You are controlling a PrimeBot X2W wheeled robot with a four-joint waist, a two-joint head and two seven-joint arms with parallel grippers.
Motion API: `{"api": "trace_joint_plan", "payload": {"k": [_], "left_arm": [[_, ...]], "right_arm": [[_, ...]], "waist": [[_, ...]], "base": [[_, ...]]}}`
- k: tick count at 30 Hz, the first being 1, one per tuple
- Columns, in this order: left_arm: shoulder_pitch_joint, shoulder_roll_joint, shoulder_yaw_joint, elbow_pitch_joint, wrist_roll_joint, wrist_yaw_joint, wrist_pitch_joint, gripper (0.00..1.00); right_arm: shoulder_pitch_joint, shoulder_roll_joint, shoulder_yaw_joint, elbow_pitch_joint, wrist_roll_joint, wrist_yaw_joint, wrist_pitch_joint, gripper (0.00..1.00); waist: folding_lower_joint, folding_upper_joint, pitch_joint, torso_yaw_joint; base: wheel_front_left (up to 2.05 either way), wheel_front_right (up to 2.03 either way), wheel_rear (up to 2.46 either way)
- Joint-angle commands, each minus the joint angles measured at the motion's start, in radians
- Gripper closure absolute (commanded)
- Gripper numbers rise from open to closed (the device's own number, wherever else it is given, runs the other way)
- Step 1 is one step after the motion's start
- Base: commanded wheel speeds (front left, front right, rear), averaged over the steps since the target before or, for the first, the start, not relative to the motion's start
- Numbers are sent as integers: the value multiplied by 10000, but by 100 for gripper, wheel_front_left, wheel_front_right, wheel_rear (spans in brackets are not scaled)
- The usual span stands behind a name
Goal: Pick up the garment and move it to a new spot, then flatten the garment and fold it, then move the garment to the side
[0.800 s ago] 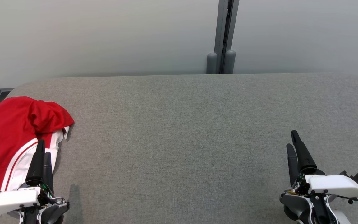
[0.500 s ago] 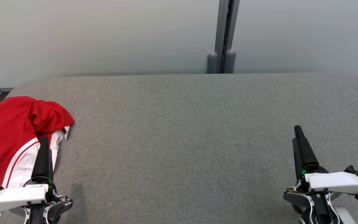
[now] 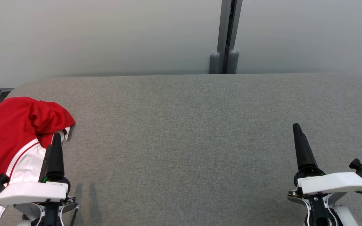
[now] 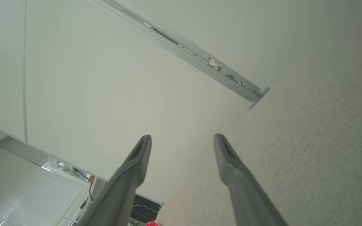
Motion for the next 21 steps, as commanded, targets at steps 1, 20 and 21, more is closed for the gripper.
{"api": "trace_joint_plan", "payload": {"k": [1,20,21], "left_arm": [[-21,133,-128,-138,468,45,-125,0],[-41,154,-1202,713,3630,960,-1014,0],[-50,154,-1243,741,3775,1007,-1056,0]], "right_arm": [[-53,-124,5,-164,-463,44,-95,0],[-305,-382,5,1229,-4639,51,-366,0],[-343,-373,-27,1308,-4864,52,-377,0]], "waist": [[0,0,-6,-4],[0,0,-35,-3],[0,0,-40,1]], "base": [[0,0,0],[0,0,0],[0,0,0]]}}
